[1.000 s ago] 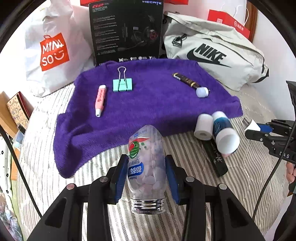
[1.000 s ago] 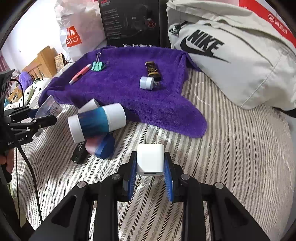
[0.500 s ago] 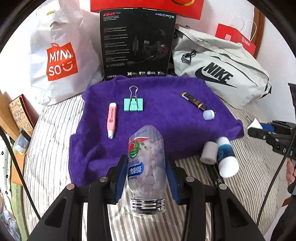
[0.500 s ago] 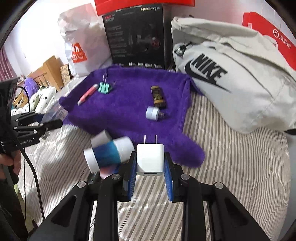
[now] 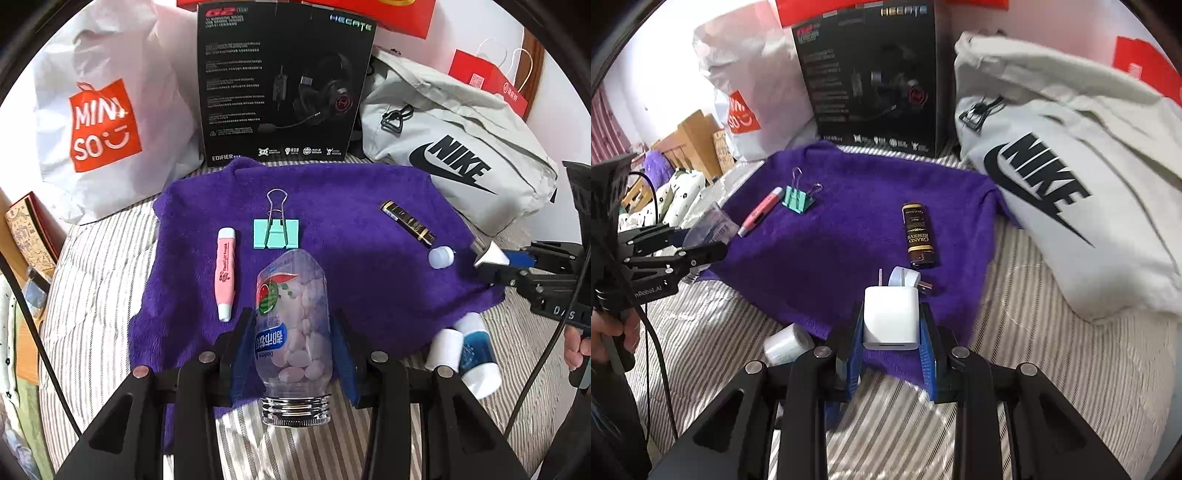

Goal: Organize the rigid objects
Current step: 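Carry the mint bottle in the left gripper while the right gripper carries the charger over the towel, then open the left gripper releasing the bottle while the right gripper releases the charger onto the towel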

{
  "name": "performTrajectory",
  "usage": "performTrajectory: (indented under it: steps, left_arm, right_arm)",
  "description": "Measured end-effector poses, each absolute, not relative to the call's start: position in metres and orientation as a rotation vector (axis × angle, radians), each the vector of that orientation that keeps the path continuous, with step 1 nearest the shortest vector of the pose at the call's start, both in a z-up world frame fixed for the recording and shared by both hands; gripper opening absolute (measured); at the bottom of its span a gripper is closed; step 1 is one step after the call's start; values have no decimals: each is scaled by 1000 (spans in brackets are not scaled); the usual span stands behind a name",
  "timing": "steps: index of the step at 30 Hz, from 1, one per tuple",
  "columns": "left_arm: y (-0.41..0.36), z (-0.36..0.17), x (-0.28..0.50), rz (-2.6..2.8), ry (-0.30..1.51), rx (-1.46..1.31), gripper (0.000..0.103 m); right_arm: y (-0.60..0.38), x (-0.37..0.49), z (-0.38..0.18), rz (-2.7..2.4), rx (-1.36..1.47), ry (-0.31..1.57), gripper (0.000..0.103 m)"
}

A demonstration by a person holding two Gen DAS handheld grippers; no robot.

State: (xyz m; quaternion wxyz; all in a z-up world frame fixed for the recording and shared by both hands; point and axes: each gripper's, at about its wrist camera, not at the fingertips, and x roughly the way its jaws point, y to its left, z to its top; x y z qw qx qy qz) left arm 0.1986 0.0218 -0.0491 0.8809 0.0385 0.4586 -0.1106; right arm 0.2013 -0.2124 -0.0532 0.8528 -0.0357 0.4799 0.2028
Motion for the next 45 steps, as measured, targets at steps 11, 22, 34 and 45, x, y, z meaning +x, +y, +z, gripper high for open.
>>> performTrajectory:
  steps: [11,22,34,45]
  left_arm:
    - [19,-66,234,-244,998,87,39]
    - [11,-85,253,-242,1033,118,39]
    - [9,-89,258,-252,1041,123,39]
    - [0,-91,259,-235,1032,200,39]
  right_arm:
    - [-194,227,-88,452,-137,1109,27]
    - [-187,238,-93,467,-179,1117,27]
    - [-179,236,-94,489,-261,1141,27]
    - [-180,235,-96,486,-272,1134,27]
